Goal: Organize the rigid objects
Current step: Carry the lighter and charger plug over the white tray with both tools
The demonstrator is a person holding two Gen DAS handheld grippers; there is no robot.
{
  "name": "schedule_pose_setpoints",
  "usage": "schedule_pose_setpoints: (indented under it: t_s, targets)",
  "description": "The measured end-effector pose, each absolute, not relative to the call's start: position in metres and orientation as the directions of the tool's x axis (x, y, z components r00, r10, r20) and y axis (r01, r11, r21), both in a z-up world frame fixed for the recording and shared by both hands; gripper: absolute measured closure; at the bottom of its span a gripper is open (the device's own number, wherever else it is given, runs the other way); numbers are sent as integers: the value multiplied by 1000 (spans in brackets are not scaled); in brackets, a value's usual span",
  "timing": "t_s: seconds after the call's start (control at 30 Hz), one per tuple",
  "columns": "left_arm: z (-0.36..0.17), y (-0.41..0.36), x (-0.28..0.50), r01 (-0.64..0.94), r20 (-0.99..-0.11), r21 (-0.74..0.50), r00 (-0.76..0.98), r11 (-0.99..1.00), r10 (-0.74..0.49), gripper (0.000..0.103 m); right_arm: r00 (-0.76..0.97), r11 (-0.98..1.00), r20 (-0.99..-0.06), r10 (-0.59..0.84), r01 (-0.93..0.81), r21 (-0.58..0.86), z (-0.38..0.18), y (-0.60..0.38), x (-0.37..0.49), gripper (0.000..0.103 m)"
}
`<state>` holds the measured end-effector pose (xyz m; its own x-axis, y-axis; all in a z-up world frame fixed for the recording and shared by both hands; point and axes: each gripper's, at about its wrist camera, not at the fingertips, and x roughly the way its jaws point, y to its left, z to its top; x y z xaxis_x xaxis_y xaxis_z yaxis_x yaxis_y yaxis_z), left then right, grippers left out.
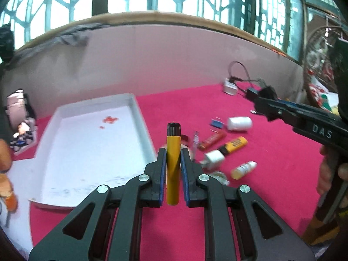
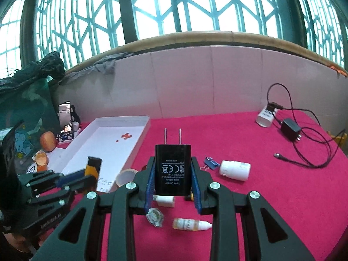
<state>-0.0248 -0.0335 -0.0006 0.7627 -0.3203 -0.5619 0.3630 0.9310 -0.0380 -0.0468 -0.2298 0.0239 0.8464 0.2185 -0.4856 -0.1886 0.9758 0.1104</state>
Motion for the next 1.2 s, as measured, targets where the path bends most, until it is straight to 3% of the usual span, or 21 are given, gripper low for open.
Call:
schedule_pose_setpoints:
  t_s: [0.27, 1.2]
  targets:
    - [6, 5, -21, 240, -516, -13, 830, 971, -212, 90, 841, 974, -491, 227, -197, 112, 27, -214, -34, 74]
    - [17, 96, 39, -34, -523, -18, 852, 999, 19, 90, 776, 938, -531, 341, -321, 133, 48, -127, 21, 74]
